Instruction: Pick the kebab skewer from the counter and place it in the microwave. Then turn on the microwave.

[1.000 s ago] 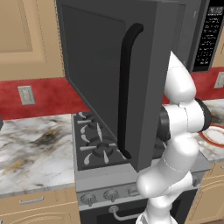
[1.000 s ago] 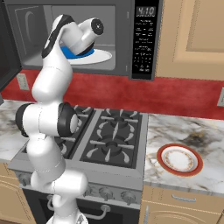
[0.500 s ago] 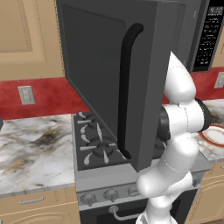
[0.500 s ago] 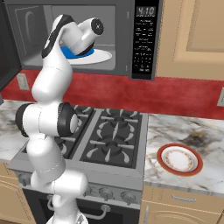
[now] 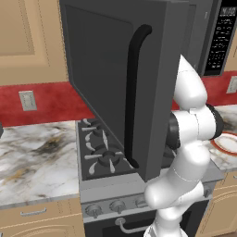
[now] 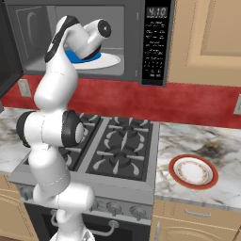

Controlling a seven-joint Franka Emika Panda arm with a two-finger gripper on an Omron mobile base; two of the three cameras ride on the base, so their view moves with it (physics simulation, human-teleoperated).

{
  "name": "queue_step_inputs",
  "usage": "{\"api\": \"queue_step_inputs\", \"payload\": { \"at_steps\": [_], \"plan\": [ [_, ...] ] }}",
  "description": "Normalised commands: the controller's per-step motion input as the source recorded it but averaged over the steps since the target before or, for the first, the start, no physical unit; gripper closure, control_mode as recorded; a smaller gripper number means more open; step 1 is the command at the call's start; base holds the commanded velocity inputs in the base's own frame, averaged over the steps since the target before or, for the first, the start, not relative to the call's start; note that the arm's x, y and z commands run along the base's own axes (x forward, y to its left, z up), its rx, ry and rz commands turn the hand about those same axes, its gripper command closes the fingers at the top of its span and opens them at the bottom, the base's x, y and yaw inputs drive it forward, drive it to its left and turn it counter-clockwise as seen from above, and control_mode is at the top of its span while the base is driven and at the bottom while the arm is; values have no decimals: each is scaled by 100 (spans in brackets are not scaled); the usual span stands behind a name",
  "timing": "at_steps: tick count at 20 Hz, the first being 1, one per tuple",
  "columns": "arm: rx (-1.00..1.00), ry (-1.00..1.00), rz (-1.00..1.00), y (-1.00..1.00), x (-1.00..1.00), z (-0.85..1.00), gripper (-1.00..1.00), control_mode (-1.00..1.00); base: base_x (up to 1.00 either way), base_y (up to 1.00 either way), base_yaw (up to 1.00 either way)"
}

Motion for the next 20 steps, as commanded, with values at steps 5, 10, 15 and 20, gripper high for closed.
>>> {"api": "queue_step_inputs", "payload": {
  "at_steps": [5, 10, 15, 20],
  "plan": [
    [0, 0, 0, 4, 1, -4, 100, -100, 0, 0, 0],
    [-1, 0, 0, 6, 2, -5, 100, -100, 0, 0, 0],
    [-2, 0, 0, 6, 4, -5, 100, -100, 0, 0, 0],
    [-3, 0, 0, 5, 7, -2, 100, -100, 0, 0, 0]
  ]
}}
